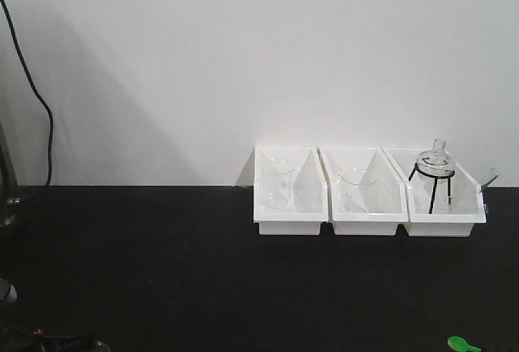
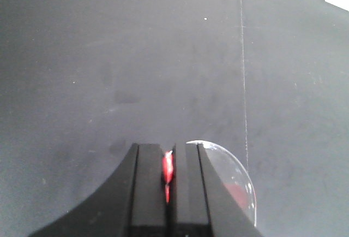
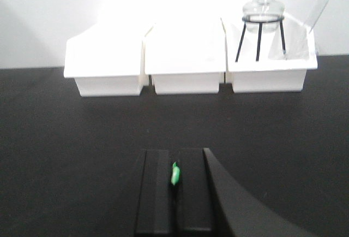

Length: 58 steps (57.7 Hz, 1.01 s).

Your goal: Sort red and green spoons into left cabinet

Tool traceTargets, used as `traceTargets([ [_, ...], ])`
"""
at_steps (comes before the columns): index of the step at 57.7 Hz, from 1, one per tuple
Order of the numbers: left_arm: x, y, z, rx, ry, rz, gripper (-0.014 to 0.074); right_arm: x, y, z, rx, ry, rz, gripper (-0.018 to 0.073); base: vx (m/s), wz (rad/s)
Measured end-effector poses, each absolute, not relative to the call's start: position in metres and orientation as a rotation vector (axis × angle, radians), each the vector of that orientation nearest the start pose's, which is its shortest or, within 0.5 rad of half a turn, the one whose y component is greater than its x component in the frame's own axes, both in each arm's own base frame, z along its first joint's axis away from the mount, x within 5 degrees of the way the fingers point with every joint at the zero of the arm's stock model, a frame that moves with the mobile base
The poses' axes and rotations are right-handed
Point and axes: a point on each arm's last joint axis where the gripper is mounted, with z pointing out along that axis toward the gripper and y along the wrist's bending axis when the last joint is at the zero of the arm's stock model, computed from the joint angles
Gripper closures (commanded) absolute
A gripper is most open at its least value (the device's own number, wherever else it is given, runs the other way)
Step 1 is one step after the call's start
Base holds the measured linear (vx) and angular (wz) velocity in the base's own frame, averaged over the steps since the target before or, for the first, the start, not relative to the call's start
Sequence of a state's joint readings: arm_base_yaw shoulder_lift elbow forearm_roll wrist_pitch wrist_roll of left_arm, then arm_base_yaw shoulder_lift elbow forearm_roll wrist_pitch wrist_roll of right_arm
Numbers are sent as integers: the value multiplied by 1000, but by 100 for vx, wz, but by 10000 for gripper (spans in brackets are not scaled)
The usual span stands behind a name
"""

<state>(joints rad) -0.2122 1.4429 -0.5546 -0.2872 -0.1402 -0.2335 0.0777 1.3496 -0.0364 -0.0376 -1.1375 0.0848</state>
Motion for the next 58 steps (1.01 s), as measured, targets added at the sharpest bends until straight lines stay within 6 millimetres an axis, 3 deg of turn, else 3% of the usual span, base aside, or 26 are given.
traceTargets([
  [19, 259, -54, 187, -212, 2242, -300, 603, 168, 17, 196, -35, 1567, 154, 562, 0, 0],
  [36, 260, -56, 193, -22, 2190, -248, 603, 188, 20, 243, -138, 1754, 86, 562, 0, 0],
  [46, 254, -55, 222, -2, 2052, -266, 603, 191, 19, 273, -143, 1731, 59, 562, 0, 0],
  [58, 231, -51, 267, 51, 1873, -271, 603, 185, 18, 279, -135, 1729, 55, 562, 0, 0],
])
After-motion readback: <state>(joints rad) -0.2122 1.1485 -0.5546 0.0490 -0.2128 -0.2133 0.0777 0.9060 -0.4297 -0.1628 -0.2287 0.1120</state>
